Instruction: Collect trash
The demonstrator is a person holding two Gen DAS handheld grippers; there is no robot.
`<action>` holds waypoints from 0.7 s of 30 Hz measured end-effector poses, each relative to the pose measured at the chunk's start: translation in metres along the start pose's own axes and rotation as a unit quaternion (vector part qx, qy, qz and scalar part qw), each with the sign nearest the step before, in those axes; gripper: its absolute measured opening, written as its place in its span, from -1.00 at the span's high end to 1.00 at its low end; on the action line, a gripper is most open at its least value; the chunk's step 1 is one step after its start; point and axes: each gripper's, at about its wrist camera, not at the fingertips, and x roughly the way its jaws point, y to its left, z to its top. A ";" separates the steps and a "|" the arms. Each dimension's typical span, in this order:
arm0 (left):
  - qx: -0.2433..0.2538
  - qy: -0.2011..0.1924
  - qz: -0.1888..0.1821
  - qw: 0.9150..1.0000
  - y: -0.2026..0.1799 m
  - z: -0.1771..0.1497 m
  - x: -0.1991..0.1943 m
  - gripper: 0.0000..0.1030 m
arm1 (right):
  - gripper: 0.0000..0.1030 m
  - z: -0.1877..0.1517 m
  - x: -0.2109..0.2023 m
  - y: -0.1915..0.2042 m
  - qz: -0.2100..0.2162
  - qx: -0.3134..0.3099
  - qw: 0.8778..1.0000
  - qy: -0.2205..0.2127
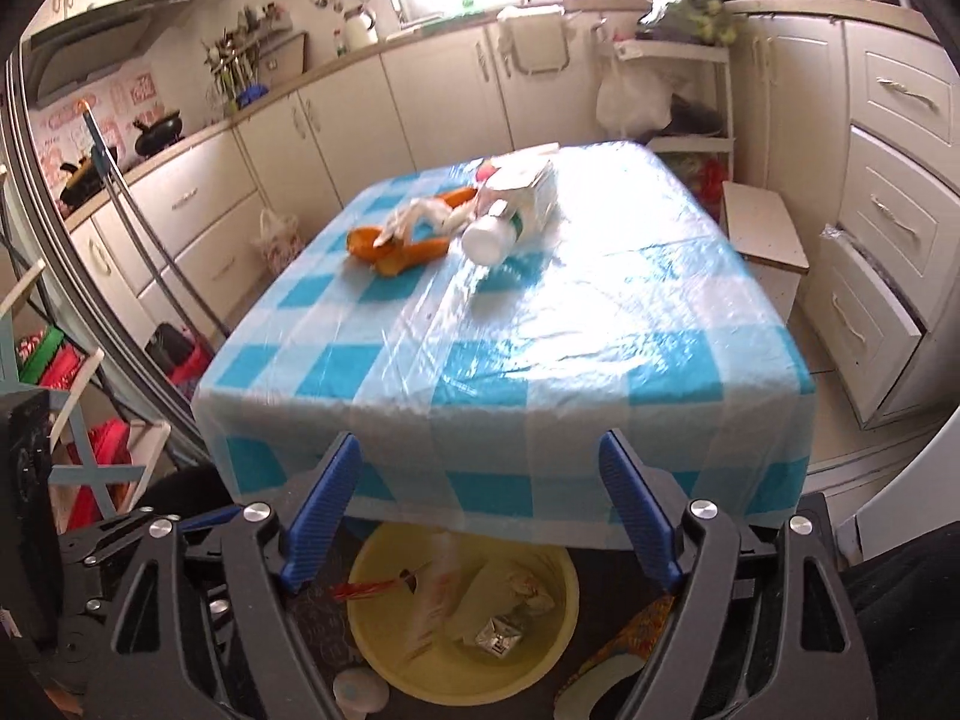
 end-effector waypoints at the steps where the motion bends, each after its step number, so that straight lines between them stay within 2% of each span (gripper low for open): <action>1: -0.001 -0.013 0.009 1.000 0.000 0.001 -0.006 -0.56 | -0.54 0.002 -0.002 0.000 -0.002 0.001 1.000 -0.008; 7: -0.023 -0.078 0.045 0.996 0.006 0.009 -0.042 -0.80 | -0.67 0.009 -0.021 0.000 -0.017 0.003 0.998 -0.059; 12: -0.040 -0.122 0.072 0.989 0.013 0.017 -0.067 -0.86 | -0.76 0.010 -0.037 -0.003 -0.033 0.006 0.995 -0.095; 21: -0.059 -0.126 0.080 0.987 0.022 0.017 -0.077 -0.86 | -0.80 0.010 -0.042 -0.007 -0.040 0.011 0.994 -0.103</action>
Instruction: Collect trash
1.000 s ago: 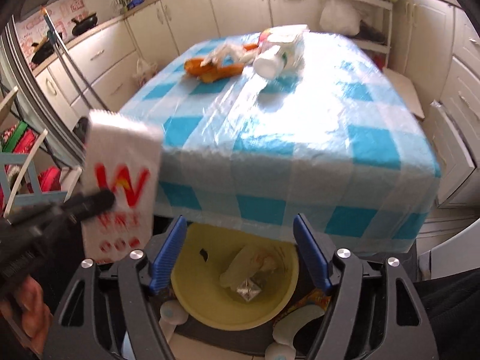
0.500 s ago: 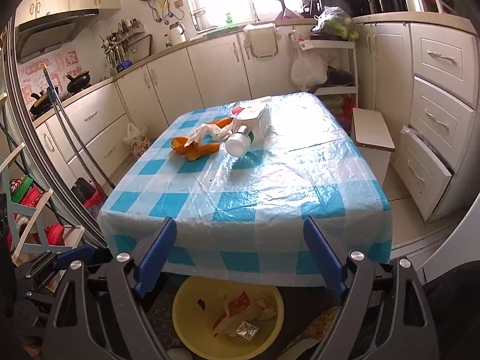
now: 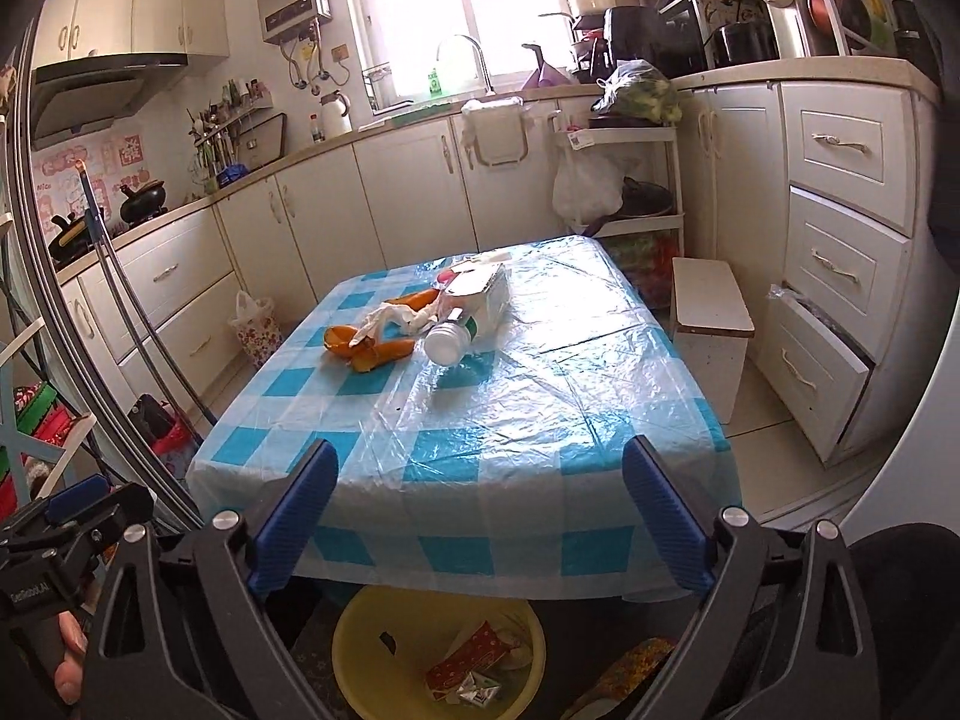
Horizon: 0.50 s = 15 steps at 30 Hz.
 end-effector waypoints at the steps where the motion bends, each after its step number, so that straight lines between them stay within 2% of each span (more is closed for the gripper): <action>1: 0.000 -0.001 0.000 1.000 0.000 -0.001 -0.001 -0.86 | -0.80 0.000 0.000 0.000 0.000 -0.001 1.000 0.000; 15: -0.007 0.002 0.003 1.000 0.002 -0.001 -0.001 -0.86 | -0.80 -0.001 -0.001 0.001 -0.001 -0.001 1.000 0.000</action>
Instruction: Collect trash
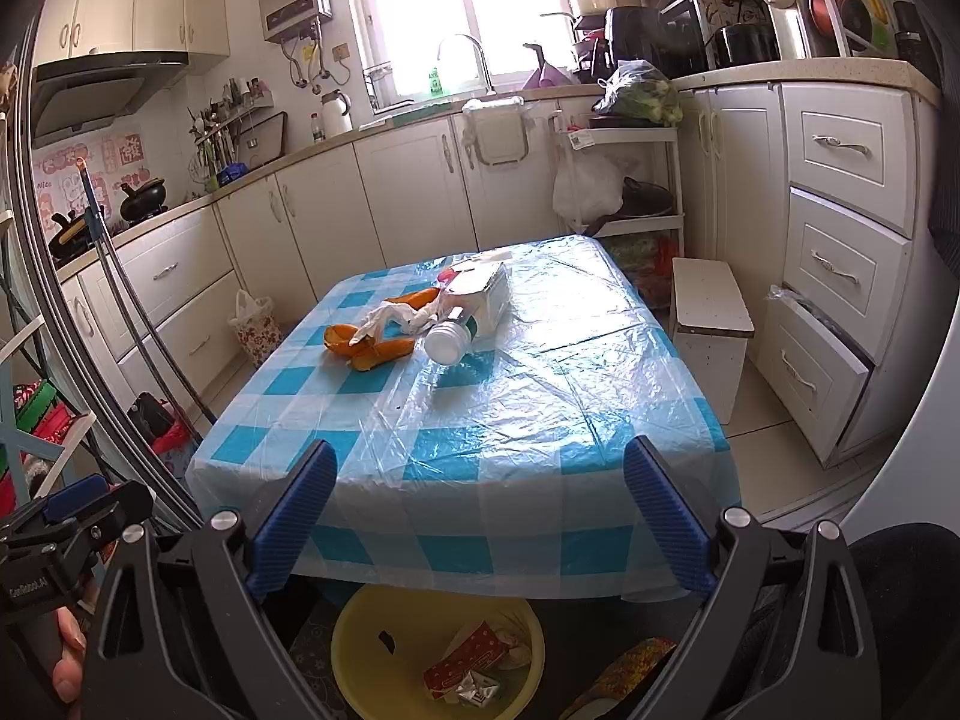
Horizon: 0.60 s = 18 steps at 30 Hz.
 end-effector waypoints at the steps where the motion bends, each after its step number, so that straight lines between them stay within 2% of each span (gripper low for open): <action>1: -0.001 0.001 0.000 1.000 0.000 0.000 0.000 -0.86 | -0.80 0.000 0.000 0.000 0.000 0.000 1.000 0.000; 18: -0.004 0.002 0.003 1.000 0.003 0.000 0.001 -0.86 | -0.80 0.000 0.000 0.001 -0.001 0.000 1.000 0.000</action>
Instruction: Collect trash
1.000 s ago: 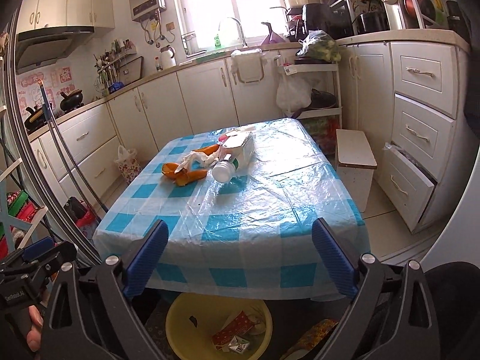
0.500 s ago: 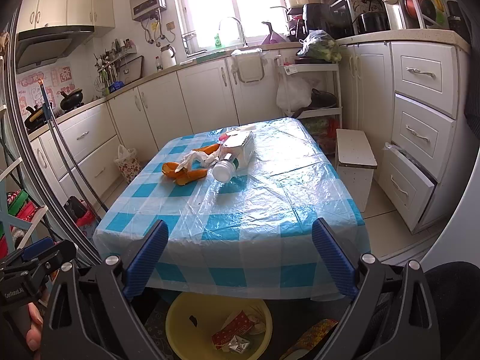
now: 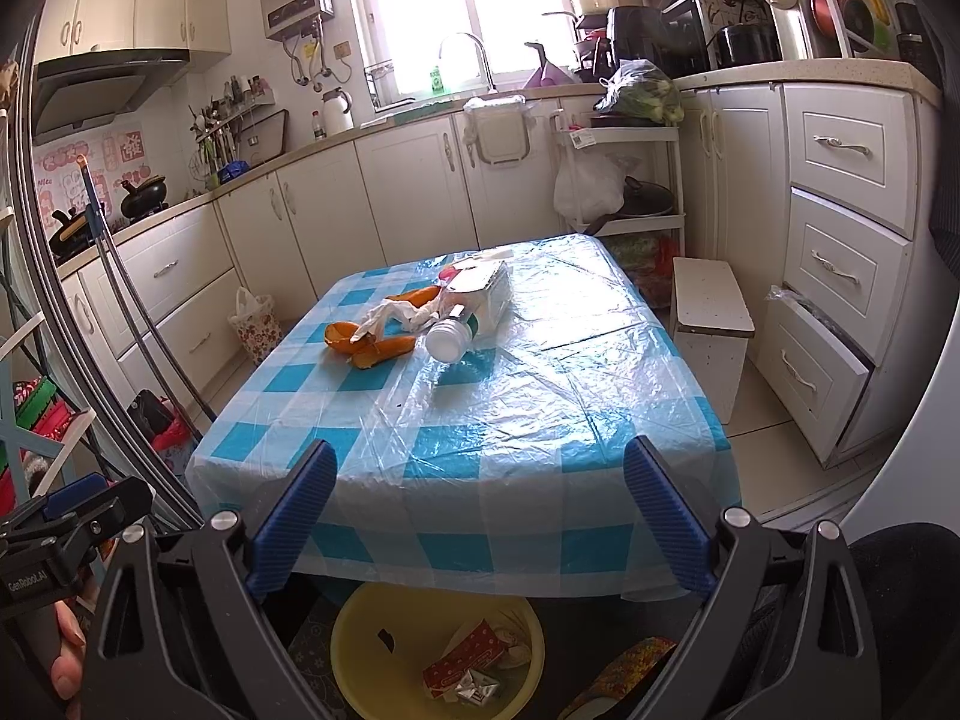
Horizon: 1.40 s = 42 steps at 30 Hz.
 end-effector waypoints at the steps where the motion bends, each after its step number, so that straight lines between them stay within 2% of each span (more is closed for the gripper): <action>1: 0.000 0.000 0.000 1.000 0.000 0.000 0.000 -0.86 | -0.80 0.000 0.000 0.000 0.000 0.000 1.000 0.000; 42: -0.003 0.005 0.004 1.000 0.007 -0.007 0.000 -0.86 | -0.80 -0.004 -0.001 0.005 -0.002 -0.004 1.000 -0.001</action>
